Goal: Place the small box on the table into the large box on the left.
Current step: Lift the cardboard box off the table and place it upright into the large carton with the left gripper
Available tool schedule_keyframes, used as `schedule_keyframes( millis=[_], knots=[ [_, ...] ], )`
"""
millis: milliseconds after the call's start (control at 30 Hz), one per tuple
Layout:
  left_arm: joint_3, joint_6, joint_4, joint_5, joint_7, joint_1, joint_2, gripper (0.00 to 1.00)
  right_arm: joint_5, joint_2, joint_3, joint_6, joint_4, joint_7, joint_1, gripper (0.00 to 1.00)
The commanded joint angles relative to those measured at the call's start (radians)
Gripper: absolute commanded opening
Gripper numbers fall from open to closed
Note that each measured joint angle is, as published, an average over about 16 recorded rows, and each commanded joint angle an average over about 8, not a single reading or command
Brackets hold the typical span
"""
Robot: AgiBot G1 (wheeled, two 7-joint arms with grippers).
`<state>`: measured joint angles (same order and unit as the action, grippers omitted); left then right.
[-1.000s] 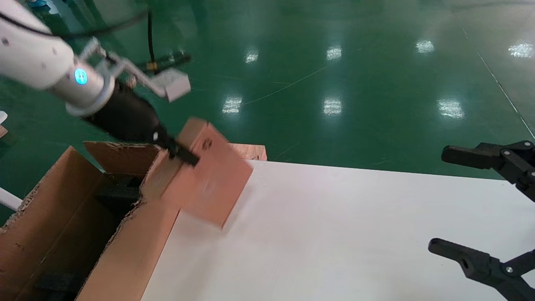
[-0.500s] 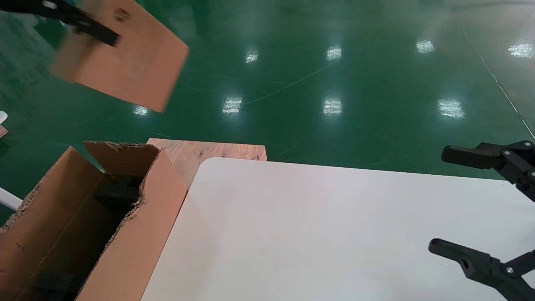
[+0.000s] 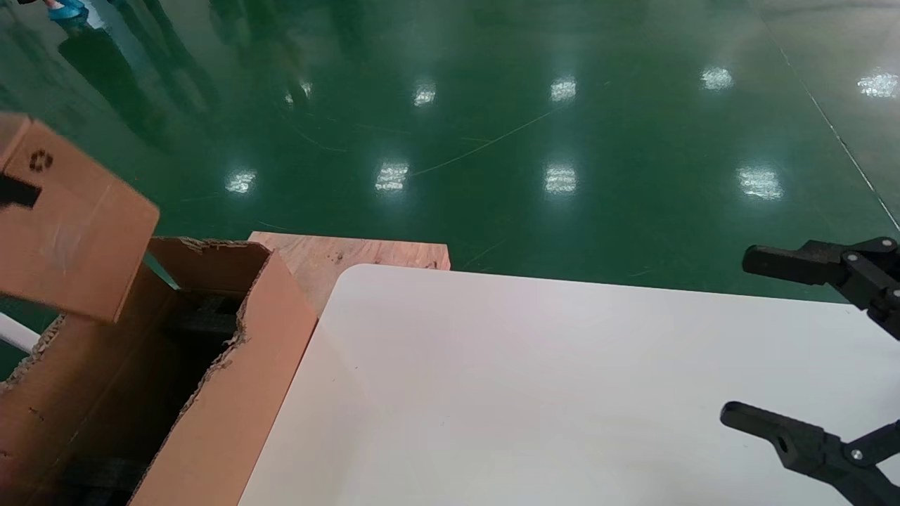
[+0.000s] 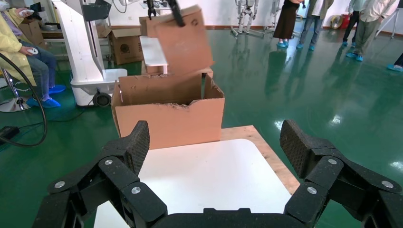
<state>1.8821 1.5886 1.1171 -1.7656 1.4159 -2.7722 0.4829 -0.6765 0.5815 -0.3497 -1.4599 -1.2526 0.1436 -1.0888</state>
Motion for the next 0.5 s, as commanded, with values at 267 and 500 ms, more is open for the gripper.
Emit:
schedule_keyframes(
  millis=[267, 500],
  knots=[
    [0.115, -0.053, -0.015, 0.078, 0.051, 0.075, -0.057, 0.0, 0.0, 0.0, 0.0, 0.0, 0.0, 0.0, 0.0, 1.0],
    [0.142, -0.175, -0.047, 0.155, 0.045, 0.226, -0.059, 0.0, 0.0, 0.0, 0.0, 0.0, 0.0, 0.0, 0.0, 1.0]
  ],
)
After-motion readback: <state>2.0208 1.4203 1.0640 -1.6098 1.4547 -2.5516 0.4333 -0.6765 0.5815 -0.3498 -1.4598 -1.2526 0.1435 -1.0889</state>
